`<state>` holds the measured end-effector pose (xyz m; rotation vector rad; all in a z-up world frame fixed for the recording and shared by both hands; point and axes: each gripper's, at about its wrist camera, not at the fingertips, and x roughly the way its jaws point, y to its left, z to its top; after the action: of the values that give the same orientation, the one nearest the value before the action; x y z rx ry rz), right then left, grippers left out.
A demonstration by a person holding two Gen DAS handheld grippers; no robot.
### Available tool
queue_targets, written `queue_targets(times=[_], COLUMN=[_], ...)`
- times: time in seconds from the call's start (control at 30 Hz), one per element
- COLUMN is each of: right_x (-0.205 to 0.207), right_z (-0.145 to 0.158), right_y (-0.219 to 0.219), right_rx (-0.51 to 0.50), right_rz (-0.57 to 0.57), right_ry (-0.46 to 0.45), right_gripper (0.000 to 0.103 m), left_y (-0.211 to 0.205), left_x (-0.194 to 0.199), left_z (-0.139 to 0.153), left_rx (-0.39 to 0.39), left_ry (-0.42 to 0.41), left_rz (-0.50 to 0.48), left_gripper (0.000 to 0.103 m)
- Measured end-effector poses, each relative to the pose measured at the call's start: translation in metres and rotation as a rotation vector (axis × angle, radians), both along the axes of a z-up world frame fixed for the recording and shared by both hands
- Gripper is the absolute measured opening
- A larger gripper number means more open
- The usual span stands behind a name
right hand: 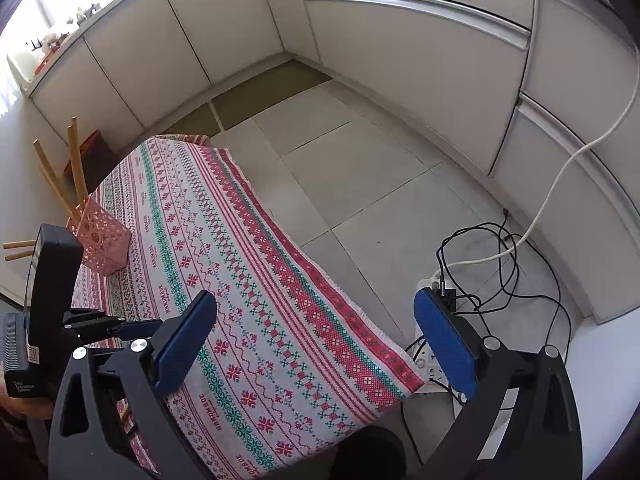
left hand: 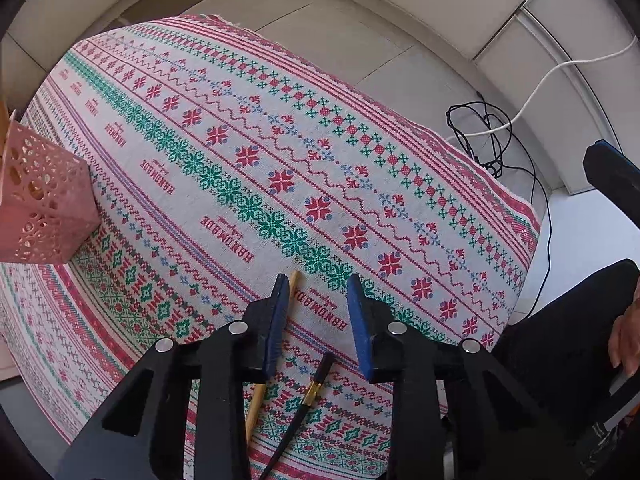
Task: Organize utensils
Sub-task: 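Move the left tool back to the pile and grasp another wooden chopstick, then lift the wooden chopstick with the left tool while the right tool grasps a black chopstick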
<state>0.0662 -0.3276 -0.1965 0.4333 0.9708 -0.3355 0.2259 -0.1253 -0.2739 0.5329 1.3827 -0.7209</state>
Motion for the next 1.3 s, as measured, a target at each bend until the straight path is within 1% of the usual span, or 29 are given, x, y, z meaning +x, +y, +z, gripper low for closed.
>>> queue_targets(times=[0.07, 0.17, 0.2, 0.23, 0.3, 0.37, 0.43, 0.57, 0.67, 0.73, 0.83, 0.87, 0.93, 1.0, 1.03, 1.1, 1.17, 1.2, 1.3], right_x=[-0.001, -0.001, -0.001, -0.001, 0.000, 0.001, 0.002, 0.005, 0.010, 0.014, 0.019, 0.022, 0.029, 0.035, 0.039, 0.044, 0.050, 0.053, 0.057], right_z=[-0.001, -0.003, -0.003, -0.004, -0.005, -0.005, -0.005, -0.003, -0.004, -0.007, -0.020, -0.028, -0.048, -0.064, -0.072, -0.080, -0.089, -0.092, -0.092], right_y=[-0.003, -0.007, -0.007, -0.007, -0.006, -0.002, 0.003, 0.017, 0.032, 0.049, 0.078, 0.090, 0.120, 0.145, 0.157, 0.171, 0.180, 0.183, 0.191], right_rx=[0.007, 0.023, 0.028, 0.031, 0.028, 0.023, 0.019, 0.020, 0.028, 0.022, 0.079, 0.106, 0.147, 0.161, 0.163, 0.153, 0.160, 0.155, 0.108], right_rz=[-0.011, -0.023, -0.026, -0.026, -0.024, -0.016, -0.008, 0.013, 0.037, 0.065, 0.086, 0.096, 0.126, 0.146, 0.147, 0.136, 0.110, 0.097, 0.068], right_ry=[0.003, 0.011, 0.012, 0.013, 0.019, 0.025, 0.026, 0.036, 0.060, 0.086, 0.127, 0.161, 0.255, 0.330, 0.358, 0.389, 0.422, 0.433, 0.444], right_gripper=[0.096, 0.096, 0.096, 0.096, 0.096, 0.096, 0.096, 0.096, 0.096, 0.096, 0.096, 0.094, 0.085, 0.070, 0.067, 0.054, 0.050, 0.050, 0.048], left_y=[-0.006, -0.016, -0.016, -0.015, -0.015, -0.013, -0.011, 0.003, 0.035, 0.057, 0.094, 0.108, 0.133, 0.160, 0.167, 0.178, 0.190, 0.197, 0.199], left_x=[0.003, 0.008, 0.005, 0.005, 0.004, 0.005, 0.006, 0.004, 0.005, 0.001, -0.007, -0.009, -0.014, -0.017, -0.020, -0.024, -0.028, -0.029, -0.031], left_z=[-0.007, -0.029, -0.032, -0.033, -0.034, -0.031, -0.029, -0.015, 0.015, 0.036, 0.064, 0.072, 0.090, 0.108, 0.113, 0.122, 0.128, 0.131, 0.132], left_rx=[0.016, 0.058, 0.044, 0.046, 0.048, 0.045, 0.024, -0.003, -0.032, -0.070, -0.104, -0.118, -0.153, -0.193, -0.205, -0.227, -0.242, -0.248, -0.252], left_ry=[0.005, 0.018, 0.015, 0.015, 0.000, -0.012, -0.016, -0.047, -0.085, -0.115, -0.169, -0.187, -0.222, -0.255, -0.268, -0.293, -0.311, -0.319, -0.334], left_rz=[0.007, 0.027, 0.021, 0.019, 0.021, 0.027, 0.039, 0.036, 0.038, 0.060, 0.103, 0.122, 0.169, 0.216, 0.233, 0.264, 0.283, 0.293, 0.308], left_gripper=[0.028, 0.028, 0.027, 0.024, 0.013, 0.008, 0.007, 0.005, 0.004, 0.004, 0.004, 0.004, 0.004, 0.004, 0.004, 0.004, 0.004, 0.004, 0.004])
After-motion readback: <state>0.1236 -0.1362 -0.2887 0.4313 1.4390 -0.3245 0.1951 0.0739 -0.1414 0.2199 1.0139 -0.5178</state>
